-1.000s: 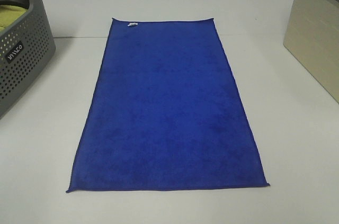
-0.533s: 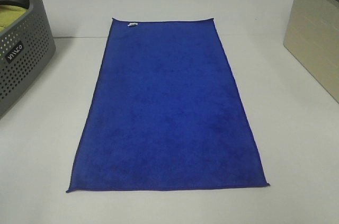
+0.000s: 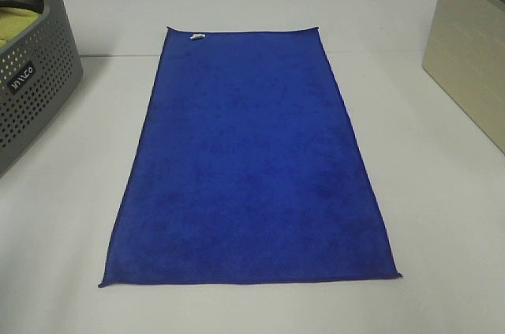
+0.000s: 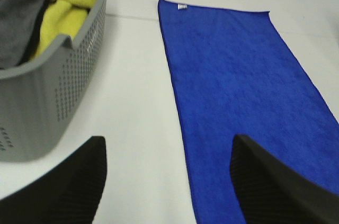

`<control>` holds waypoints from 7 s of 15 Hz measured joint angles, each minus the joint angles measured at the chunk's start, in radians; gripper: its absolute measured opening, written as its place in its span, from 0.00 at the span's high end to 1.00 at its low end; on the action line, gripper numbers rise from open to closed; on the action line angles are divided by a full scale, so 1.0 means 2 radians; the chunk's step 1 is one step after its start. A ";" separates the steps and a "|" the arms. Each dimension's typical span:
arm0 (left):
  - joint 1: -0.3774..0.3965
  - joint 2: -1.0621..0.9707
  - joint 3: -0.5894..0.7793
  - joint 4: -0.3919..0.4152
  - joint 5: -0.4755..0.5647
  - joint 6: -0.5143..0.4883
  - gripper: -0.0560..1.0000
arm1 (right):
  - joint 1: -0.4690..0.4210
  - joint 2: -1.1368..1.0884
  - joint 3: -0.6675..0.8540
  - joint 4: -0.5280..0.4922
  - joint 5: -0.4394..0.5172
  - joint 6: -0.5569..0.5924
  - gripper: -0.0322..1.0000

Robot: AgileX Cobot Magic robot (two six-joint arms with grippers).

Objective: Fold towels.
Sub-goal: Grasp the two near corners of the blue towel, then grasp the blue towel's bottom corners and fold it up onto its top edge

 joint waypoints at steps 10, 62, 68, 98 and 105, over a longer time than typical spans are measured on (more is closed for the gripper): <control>0.000 0.391 0.000 -0.355 -0.006 0.292 0.34 | 0.000 0.401 -0.090 0.085 0.030 -0.079 0.36; -0.082 0.466 0.158 -0.630 0.098 0.603 0.95 | 0.040 0.534 0.036 0.298 0.078 -0.232 0.97; -0.082 0.468 0.048 -0.631 0.098 0.556 0.95 | 0.040 0.528 -0.097 0.272 0.104 -0.229 0.97; -0.083 0.882 -0.589 -0.543 -0.206 0.599 0.95 | 0.040 1.081 -0.908 0.222 0.119 -0.181 0.97; -0.083 0.906 -0.594 -0.543 -0.213 0.599 0.80 | 0.040 1.101 -0.908 0.214 0.106 -0.181 0.76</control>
